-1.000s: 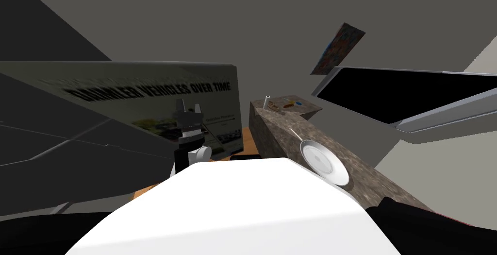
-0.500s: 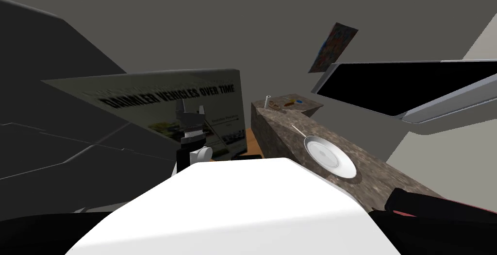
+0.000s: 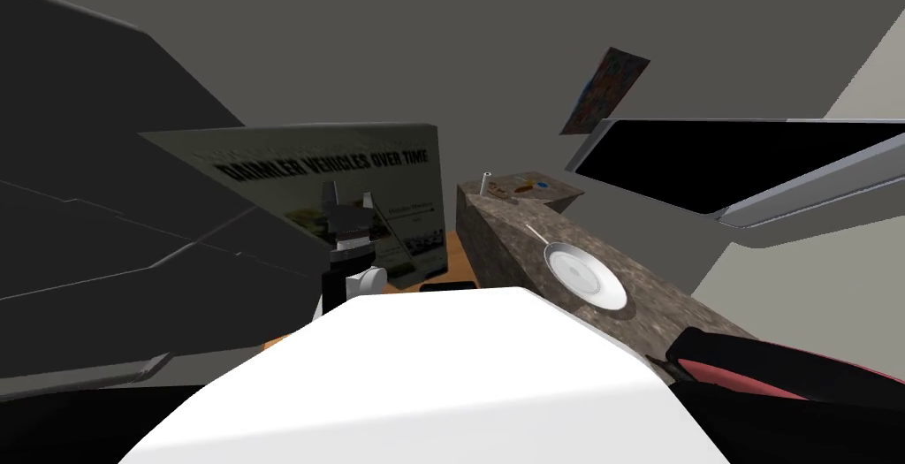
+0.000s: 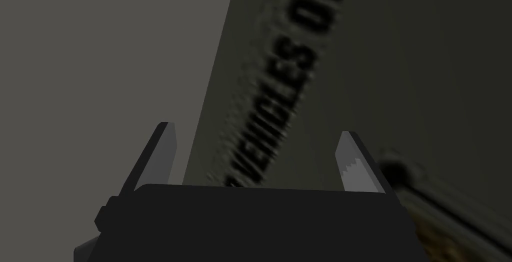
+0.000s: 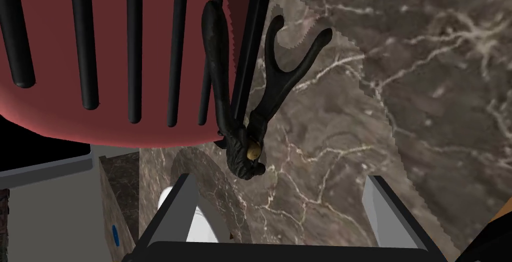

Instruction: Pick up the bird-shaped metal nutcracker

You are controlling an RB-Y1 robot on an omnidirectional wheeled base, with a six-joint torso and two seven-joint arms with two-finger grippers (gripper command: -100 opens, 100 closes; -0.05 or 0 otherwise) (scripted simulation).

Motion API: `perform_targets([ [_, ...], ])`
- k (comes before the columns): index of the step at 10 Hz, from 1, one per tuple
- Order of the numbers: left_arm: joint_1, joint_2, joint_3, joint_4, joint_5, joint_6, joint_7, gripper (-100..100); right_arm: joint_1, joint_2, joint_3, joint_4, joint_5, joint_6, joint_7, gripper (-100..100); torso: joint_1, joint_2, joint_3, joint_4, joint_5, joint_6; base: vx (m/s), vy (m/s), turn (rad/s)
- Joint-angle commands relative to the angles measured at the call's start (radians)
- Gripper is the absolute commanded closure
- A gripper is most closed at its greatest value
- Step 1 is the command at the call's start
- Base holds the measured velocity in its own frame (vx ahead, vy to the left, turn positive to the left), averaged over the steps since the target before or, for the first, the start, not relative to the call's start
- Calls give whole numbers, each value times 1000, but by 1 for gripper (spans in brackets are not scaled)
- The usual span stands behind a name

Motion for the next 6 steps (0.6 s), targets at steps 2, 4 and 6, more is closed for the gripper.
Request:
perform_targets([
  [2,0,0,0,0,0,0,0,0,-16,23,9,25,-16,-45,-13,-100,-1,-1,-1,0,-1,0,-105,-233,88],
  [4,0,0,0,0,0,0,0,0,-20,26,10,27,-19,-47,-13,-100,0,-4,-2,-1,0,0,-54,-177,61],
  [6,0,0,0,0,0,0,0,0,-51,24,20,63,-30,-48,-25,-100,13,-8,-5,-2,2,0,-35,-24,72],
])
